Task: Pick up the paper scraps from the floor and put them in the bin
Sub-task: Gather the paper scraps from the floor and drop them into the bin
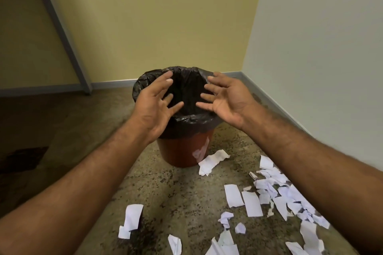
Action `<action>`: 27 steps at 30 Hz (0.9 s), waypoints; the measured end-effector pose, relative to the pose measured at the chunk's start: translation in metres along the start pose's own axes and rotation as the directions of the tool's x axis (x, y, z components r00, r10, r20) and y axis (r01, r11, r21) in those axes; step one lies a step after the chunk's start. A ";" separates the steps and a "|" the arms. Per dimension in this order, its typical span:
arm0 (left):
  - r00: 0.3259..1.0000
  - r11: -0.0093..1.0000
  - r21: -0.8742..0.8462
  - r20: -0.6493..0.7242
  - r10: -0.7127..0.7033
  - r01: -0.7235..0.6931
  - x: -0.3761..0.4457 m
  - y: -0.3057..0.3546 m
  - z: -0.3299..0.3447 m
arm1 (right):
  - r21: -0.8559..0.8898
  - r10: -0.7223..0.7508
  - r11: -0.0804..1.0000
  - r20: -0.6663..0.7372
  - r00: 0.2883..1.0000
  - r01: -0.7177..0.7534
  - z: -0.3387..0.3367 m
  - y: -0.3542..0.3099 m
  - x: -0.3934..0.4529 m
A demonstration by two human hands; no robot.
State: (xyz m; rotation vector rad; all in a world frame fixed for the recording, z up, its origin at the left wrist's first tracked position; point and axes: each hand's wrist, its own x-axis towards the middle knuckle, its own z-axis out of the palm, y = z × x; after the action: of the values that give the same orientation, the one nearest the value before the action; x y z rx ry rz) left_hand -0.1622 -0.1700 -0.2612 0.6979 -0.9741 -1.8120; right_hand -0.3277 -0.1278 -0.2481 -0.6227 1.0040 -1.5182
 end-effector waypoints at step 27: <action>0.698 -0.156 0.938 0.113 -0.707 -0.309 -0.199 -0.220 -0.150 | -0.956 0.649 -0.267 -0.270 0.711 -0.120 -0.238 0.153 -0.223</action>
State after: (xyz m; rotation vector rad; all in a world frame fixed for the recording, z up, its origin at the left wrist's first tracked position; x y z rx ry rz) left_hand -0.0653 0.0188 -0.5172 1.1726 -3.2146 -1.0895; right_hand -0.4019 0.1507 -0.4641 -1.3522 1.7412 0.4361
